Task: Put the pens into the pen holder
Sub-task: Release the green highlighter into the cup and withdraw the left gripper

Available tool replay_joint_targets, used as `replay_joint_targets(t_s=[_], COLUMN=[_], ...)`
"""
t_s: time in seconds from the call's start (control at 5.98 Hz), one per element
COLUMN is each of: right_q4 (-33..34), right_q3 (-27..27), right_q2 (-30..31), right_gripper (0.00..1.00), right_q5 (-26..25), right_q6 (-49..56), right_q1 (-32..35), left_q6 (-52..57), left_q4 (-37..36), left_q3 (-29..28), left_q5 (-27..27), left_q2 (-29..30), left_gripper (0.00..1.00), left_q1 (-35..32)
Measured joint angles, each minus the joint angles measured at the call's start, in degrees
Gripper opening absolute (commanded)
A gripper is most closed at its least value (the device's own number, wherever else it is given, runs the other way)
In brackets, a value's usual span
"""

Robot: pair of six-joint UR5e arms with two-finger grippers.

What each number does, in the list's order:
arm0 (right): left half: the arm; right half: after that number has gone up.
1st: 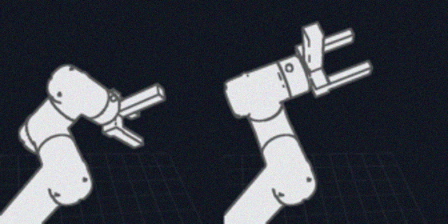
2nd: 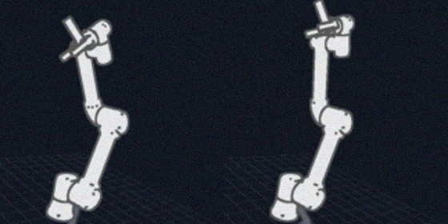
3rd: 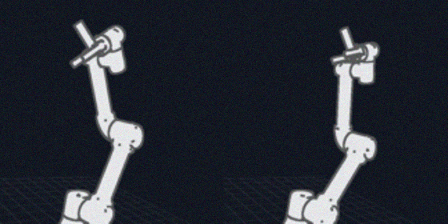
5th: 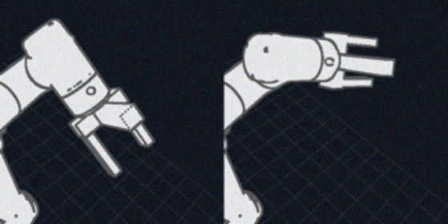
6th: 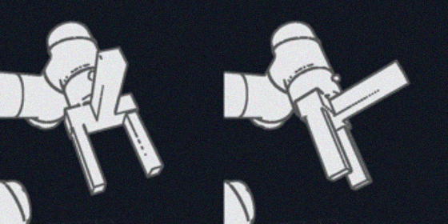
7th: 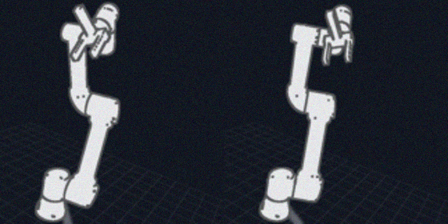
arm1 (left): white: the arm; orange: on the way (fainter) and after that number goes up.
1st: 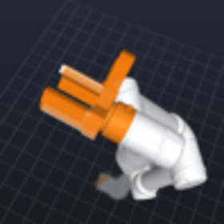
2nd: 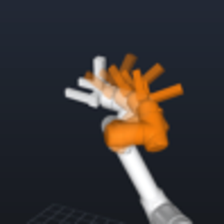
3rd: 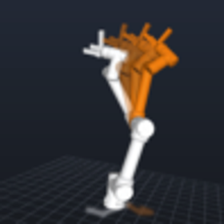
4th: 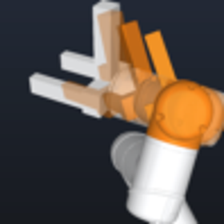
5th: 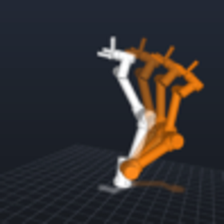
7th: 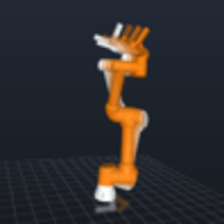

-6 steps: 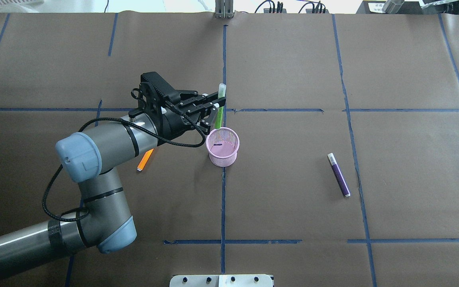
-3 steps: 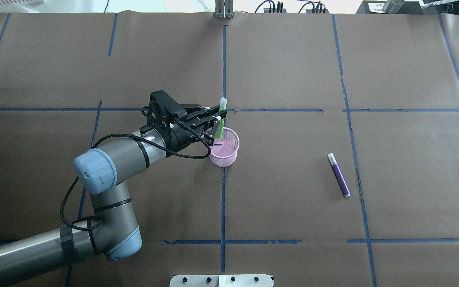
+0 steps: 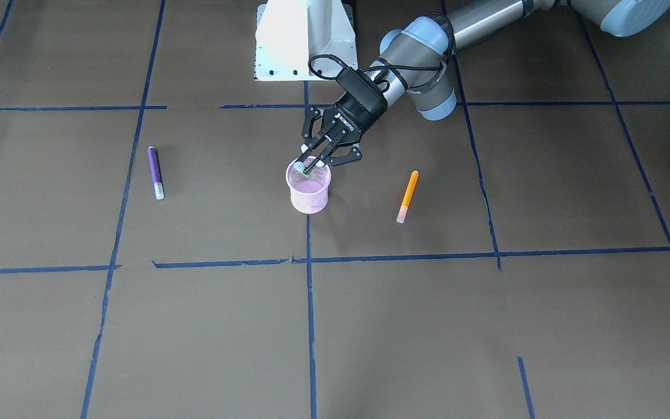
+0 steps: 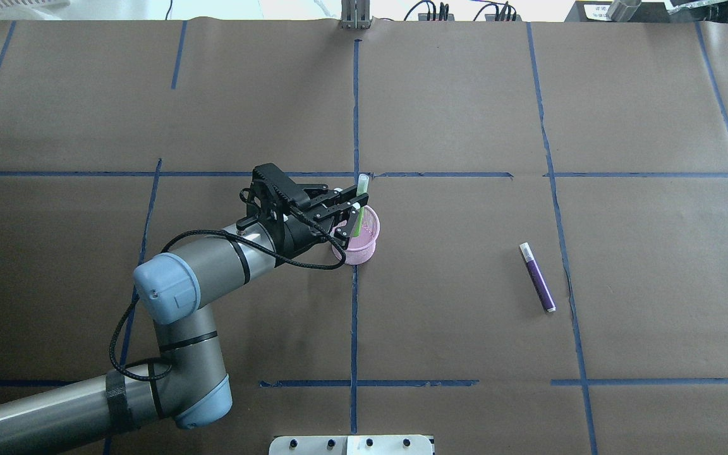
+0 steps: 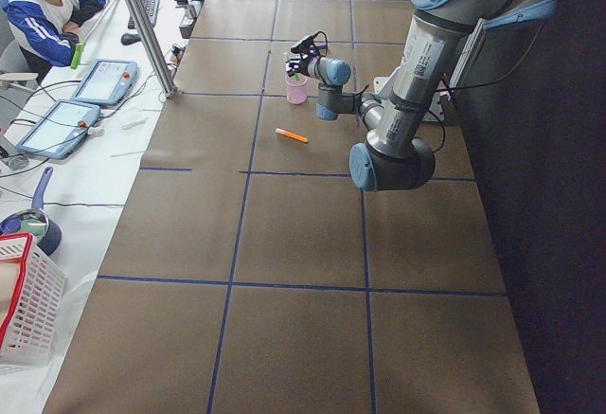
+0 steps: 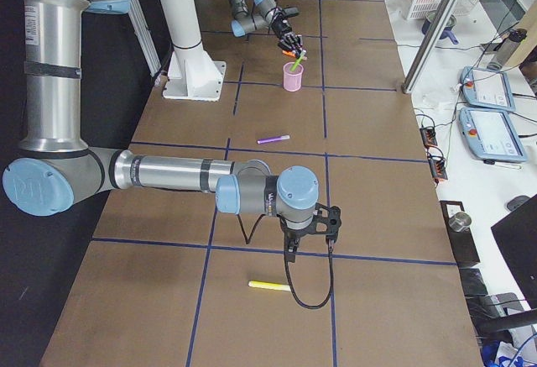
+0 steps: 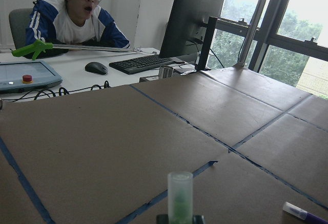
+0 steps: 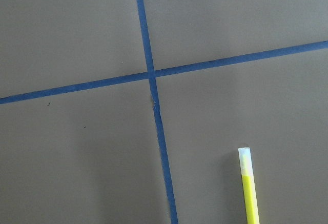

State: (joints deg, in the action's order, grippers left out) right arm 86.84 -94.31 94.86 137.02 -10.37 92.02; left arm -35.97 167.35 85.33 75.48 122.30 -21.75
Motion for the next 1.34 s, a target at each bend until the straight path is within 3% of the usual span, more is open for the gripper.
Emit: replay_joint_targets(t_s=[0.67, 1.0, 1.17, 1.34], right_q4=[0.0, 0.0, -0.5, -1.1], right_q3=[0.1, 0.0, 0.0, 0.5], right_q2=[0.0, -0.1, -0.4, -1.5], right_gripper=[1.00, 1.00, 1.00, 1.00], right_q5=[0.0, 0.1, 0.1, -0.1], right_q6=[0.0, 0.0, 0.1, 0.0], right_q1=[0.0, -0.2, -1.2, -3.2], left_q6=[-0.3, -1.1, -1.6, -1.7], left_q4=[-1.5, -2.2, -3.7, -10.0], left_q3=[5.2, 7.8, 8.7, 9.7], left_q5=[0.1, -2.4, -4.7, -5.6], left_q2=[-1.2, -4.2, -5.0, -5.5], left_gripper=[1.00, 1.00, 1.00, 1.00], left_q1=[-0.2, -3.8, -6.1, -7.9])
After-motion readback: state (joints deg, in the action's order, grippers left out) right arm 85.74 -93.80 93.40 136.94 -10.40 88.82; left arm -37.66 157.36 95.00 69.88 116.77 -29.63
